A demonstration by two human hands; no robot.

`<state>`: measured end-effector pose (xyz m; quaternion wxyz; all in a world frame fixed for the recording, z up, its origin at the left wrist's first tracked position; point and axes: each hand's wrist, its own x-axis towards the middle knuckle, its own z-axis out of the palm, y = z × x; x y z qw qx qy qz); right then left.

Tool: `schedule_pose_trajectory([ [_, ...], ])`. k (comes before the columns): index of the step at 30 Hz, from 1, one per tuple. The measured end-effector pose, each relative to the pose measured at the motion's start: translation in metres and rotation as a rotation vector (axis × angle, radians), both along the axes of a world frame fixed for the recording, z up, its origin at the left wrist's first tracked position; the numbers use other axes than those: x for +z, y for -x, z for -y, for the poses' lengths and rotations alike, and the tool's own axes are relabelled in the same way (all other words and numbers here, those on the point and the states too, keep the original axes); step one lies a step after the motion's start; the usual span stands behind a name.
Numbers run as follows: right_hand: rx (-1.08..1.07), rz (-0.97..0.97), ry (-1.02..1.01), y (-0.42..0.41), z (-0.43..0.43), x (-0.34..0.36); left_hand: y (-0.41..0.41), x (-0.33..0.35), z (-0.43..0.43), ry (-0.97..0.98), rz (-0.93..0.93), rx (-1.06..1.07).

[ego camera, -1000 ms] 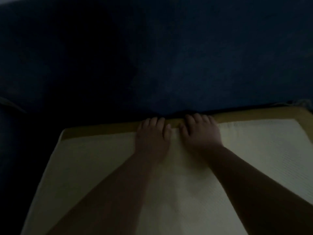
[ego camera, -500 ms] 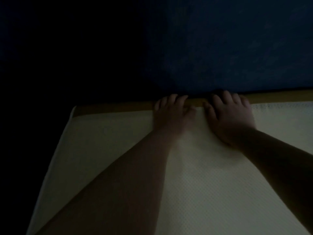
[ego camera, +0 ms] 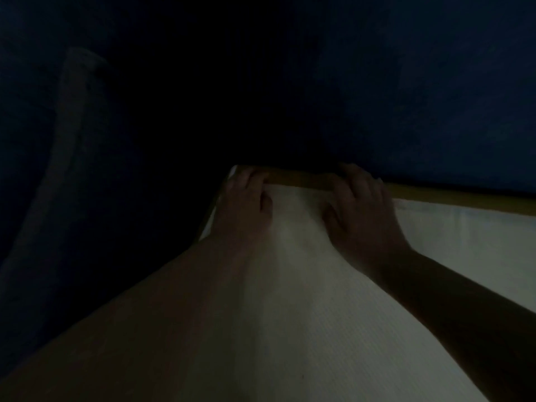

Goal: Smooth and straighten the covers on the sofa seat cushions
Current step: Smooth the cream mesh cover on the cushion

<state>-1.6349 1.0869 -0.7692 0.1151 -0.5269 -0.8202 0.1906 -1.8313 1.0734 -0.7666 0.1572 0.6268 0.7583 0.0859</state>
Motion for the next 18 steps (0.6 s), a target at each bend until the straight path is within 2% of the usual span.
schedule_pose_trajectory([
  [2, 0.013, -0.126, -0.086, 0.033, -0.007, 0.011, 0.011, 0.004, 0.001, 0.006, -0.052, 0.006],
  [5, -0.018, -0.263, -0.207, 0.060, -0.019, 0.029, 0.016, 0.008, -0.002, -0.109, -0.098, 0.030],
  [7, -0.042, -0.300, -0.306, 0.071, -0.029, 0.038, 0.019, 0.007, -0.012, -0.201, -0.077, 0.071],
  [9, -0.060, -0.302, -0.354, 0.079, -0.034, 0.033, 0.020, -0.008, -0.022, -0.206, -0.062, 0.103],
  [11, -0.049, -0.230, -0.296, 0.081, -0.035, 0.011, 0.016, -0.030, -0.026, -0.142, -0.133, 0.087],
  [14, 0.051, 0.165, -0.065, 0.075, -0.023, -0.037, 0.006, -0.057, -0.015, -0.048, -0.151, 0.084],
  [15, 0.055, 0.242, -0.022, 0.073, -0.021, -0.050, 0.005, -0.062, -0.015, -0.031, -0.142, 0.101],
  [18, 0.056, 0.277, -0.039, 0.077, -0.025, -0.058, 0.008, -0.063, -0.021, -0.047, -0.156, 0.124],
])
